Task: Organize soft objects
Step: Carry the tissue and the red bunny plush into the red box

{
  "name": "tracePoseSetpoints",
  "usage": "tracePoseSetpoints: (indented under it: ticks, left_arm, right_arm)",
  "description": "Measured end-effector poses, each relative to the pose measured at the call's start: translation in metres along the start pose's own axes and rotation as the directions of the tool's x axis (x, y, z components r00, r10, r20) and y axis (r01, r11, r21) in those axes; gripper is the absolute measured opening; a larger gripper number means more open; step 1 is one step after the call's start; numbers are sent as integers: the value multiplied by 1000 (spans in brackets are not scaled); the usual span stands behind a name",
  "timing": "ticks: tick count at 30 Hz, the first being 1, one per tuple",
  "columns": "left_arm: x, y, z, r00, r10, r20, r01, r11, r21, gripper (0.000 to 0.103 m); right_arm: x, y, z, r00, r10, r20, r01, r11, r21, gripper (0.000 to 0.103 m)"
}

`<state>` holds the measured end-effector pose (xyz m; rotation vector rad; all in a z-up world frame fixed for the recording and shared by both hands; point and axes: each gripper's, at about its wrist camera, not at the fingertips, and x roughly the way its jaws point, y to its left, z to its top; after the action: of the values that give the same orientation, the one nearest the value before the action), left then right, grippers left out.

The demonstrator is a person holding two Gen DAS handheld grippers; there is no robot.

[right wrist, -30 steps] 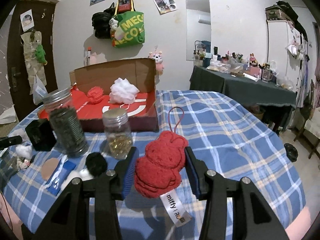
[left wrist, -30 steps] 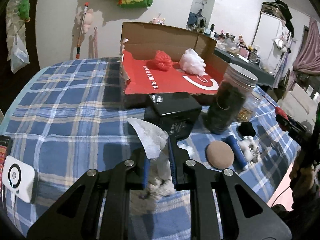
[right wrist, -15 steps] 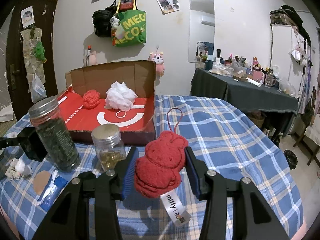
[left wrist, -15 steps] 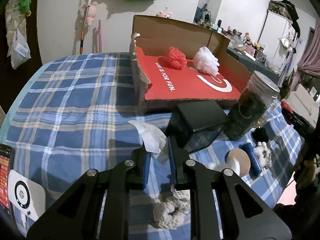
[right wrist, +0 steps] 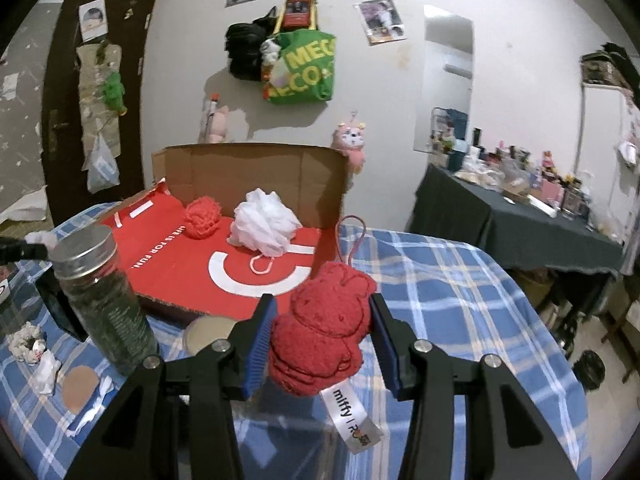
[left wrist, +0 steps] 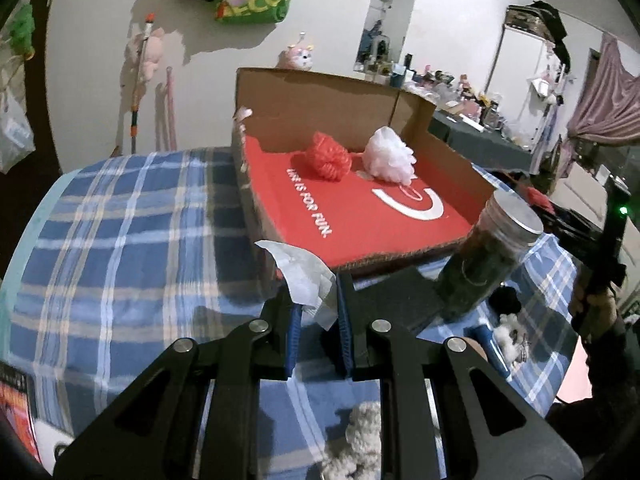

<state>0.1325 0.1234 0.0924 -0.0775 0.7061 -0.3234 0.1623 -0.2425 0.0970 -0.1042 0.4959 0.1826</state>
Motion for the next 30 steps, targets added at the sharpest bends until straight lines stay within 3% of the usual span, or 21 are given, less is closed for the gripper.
tracePoseSetpoints:
  ticks: [8,14,22,30]
  left_arm:
    - [22,-3,31,999,-52,-15,53,998,42,16]
    - [52,-12,55,994,-77,-75,82,994,76,16]
    - [99,-22,78,976,-81,-201,101,991,89,16]
    - [137,-24,81,948,-38,-316,69,994,87,16]
  right_arm:
    - [37,2,21,995,87,-49,-90,995,-52,49]
    - [73,5,36,981,117,-154,-133,987,-95,49]
    - [126,21,51,926,111,-360,-172,975,-142,49]
    - [157,38,52,873,71,-482,-186,963,-195,49]
